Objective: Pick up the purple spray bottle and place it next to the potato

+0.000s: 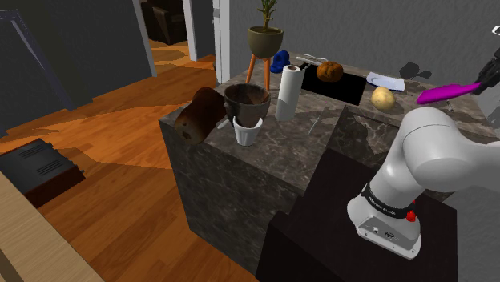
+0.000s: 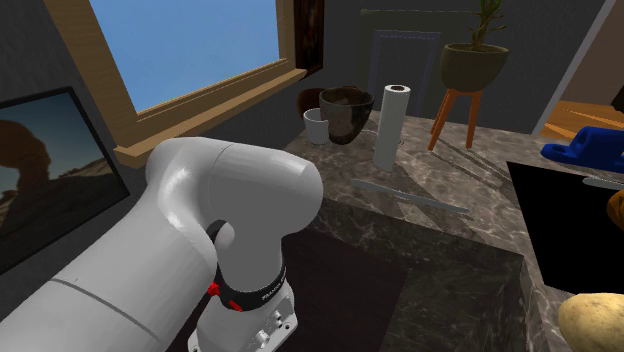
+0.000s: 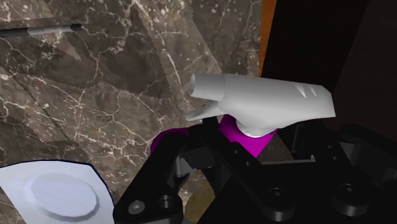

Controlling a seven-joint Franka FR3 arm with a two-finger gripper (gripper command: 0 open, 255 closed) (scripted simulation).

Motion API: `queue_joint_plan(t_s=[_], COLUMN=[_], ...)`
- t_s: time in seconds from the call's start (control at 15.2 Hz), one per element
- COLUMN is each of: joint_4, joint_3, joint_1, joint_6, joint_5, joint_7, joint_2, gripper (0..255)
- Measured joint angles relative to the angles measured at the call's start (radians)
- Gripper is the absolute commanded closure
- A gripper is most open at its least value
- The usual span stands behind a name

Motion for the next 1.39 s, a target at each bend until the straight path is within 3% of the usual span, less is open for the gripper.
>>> queue_joint_plan(t_s=[0.26,1.39], joint_4=[0.046,-0.114], joint_3=[-0.029,-0.186], joint_1=[0.012,-0.071], joint_6=[0.018,0.148], joint_5=[-0.041,-0.127], joint_7=[-0.048,-0.056], joint_2=[-0.003,-0.045], gripper=[255,255])
